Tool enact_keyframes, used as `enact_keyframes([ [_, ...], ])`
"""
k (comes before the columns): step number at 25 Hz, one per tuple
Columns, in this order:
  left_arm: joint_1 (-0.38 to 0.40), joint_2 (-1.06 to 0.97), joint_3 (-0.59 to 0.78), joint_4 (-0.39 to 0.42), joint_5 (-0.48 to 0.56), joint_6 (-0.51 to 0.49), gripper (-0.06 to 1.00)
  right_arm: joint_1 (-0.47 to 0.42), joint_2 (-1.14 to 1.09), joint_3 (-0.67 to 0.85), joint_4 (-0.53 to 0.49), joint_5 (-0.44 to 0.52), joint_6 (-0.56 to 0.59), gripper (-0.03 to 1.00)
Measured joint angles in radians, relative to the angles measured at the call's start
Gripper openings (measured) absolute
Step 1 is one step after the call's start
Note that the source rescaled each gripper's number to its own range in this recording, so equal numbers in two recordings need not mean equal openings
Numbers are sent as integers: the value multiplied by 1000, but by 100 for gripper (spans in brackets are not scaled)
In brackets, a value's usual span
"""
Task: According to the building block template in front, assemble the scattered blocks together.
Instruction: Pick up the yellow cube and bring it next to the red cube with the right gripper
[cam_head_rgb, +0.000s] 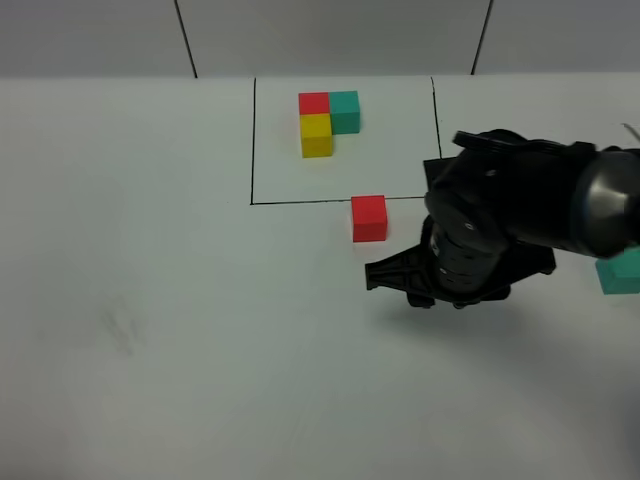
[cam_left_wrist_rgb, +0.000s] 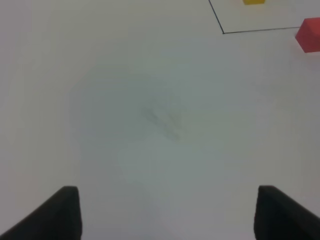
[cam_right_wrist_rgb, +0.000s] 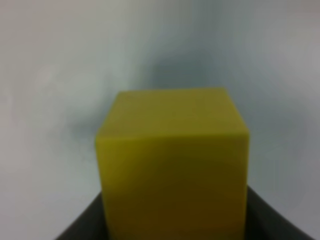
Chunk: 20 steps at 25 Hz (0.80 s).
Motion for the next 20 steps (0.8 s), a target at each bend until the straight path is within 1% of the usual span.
enact_keyframes([
  [3, 0, 0, 0, 0, 0, 0, 57, 11, 85, -72, 1, -20, 6, 1],
  [6, 0, 0, 0, 0, 0, 0, 57, 17, 141, -111, 7, -38, 7, 1],
  [12, 0, 0, 0, 0, 0, 0, 57, 23, 209, -136, 26, -105, 7, 1],
  [20, 0, 0, 0, 0, 0, 0, 57, 29, 244, -160, 26, -152, 7, 1],
])
